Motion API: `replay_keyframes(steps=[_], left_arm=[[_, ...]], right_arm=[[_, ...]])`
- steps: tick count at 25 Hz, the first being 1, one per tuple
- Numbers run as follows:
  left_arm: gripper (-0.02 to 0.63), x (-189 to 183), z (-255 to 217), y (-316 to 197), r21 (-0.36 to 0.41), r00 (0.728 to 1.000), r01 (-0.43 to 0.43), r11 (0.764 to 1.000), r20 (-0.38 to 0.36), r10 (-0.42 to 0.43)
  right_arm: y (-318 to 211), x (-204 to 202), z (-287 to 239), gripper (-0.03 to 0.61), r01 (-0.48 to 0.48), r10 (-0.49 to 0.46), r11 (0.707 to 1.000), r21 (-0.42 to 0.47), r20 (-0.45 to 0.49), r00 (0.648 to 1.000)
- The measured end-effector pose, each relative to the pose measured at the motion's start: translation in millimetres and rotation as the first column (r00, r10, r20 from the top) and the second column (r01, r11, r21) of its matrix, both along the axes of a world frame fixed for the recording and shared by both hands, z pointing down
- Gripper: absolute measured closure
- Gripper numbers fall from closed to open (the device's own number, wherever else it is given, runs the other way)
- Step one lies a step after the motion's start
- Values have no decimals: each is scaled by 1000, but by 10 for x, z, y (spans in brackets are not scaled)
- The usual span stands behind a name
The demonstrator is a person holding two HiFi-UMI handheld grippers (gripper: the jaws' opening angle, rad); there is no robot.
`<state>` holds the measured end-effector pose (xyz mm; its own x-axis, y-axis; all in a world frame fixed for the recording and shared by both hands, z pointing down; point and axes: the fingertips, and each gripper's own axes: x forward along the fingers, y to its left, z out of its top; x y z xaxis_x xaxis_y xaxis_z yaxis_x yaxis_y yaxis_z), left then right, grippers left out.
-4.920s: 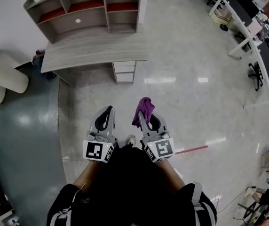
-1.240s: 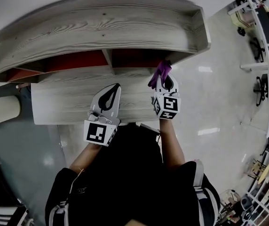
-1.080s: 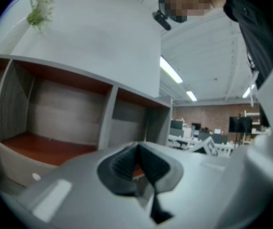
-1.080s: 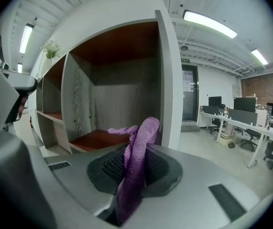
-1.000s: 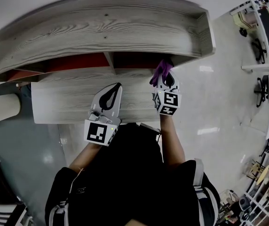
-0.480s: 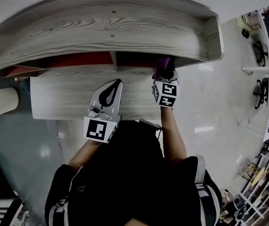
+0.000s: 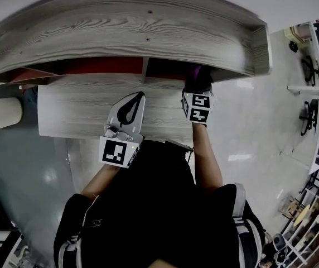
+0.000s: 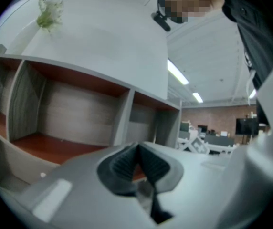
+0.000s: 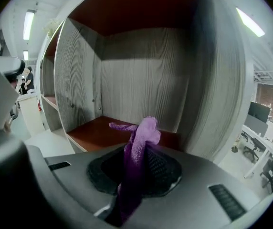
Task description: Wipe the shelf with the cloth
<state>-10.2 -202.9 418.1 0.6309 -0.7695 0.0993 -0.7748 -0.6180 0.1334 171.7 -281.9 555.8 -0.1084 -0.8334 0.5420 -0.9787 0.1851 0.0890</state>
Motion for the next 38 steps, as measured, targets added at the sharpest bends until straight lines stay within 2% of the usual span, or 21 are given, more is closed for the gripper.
replay_keyframes(steps=[5, 10, 20, 28, 38], left_arm=[[612, -85, -34, 40, -1, 999, 26, 1000, -18, -26], [612, -174, -25, 121, 13, 999, 35, 999, 4, -35], [612, -452, -64, 271, 14, 994, 109, 994, -5, -109], [612, -592, -106, 361, 19, 989, 148, 989, -22, -148], [612, -611, -151, 472, 33, 990, 140, 990, -21, -140]], right_arm=[[-43, -301, 17, 530, 68, -68, 998, -15, 3, 998], [-69, -652, 19, 529, 144, -143, 989, -22, 12, 990], [-77, -1265, 35, 531, 303, -302, 952, -36, 12, 953], [-41, -1485, 44, 530, 393, -393, 919, -41, 2, 919], [77, -1591, 38, 531, 441, -441, 897, -26, -20, 897]])
